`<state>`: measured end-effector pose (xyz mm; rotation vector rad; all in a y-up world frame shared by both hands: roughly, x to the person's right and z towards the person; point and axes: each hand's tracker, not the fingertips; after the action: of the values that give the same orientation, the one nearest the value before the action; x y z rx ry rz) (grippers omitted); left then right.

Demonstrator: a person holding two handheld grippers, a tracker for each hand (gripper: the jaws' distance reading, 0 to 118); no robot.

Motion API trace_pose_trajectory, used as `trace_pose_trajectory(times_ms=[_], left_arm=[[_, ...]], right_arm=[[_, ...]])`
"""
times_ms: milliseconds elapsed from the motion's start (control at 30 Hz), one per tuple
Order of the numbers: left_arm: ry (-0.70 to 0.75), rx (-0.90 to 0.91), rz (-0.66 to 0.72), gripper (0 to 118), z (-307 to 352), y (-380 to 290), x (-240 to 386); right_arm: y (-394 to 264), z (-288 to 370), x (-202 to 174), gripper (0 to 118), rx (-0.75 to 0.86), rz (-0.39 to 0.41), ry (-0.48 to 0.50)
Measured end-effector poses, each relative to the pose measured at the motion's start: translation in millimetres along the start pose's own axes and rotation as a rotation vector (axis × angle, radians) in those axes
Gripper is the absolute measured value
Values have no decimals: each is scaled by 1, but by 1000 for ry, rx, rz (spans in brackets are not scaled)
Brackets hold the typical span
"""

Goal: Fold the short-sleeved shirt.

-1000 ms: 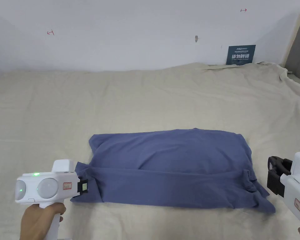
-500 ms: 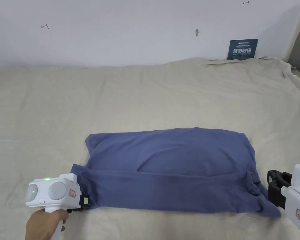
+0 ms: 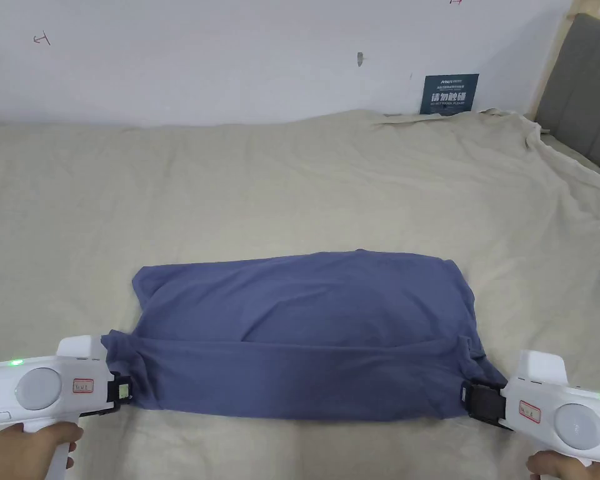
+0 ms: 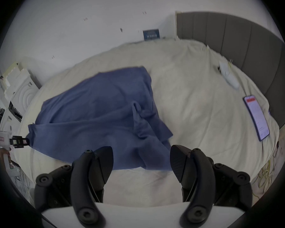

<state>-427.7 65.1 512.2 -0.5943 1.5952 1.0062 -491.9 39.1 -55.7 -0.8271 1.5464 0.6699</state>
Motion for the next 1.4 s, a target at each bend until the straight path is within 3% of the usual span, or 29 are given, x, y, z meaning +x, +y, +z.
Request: trace_pose_trajectory(times_ms=[200,233,267,300,333,667,1033,1400], left_arm=[[-10,7,13,3,10,-4,4],[-9,5,14,3,10,-5,5],[-9,3,17,3,10,-7,4],[-9,3,20,3,9,-7,4],[-8,5,24,3,10,-9,4],[-3,22,97,3,37,-32,-25],[-2,-2,82,3,81,-107,-34],[56,-77,108,3,35,-135,-42]], right_arm=[[-5,-29,3,73,-53,8,-20],[-8,-24,-5,63,-59,11,-14],[-9,-23,-7,39,-58,20,-6],[-10,-21,-9,4,-45,36,-10],[-10,-17,-9,2,-26,50,2],[-14,43,8,2,62,86,74],[-65,80,25,2,11,94,129],[-99,47,22,2,-84,49,62]])
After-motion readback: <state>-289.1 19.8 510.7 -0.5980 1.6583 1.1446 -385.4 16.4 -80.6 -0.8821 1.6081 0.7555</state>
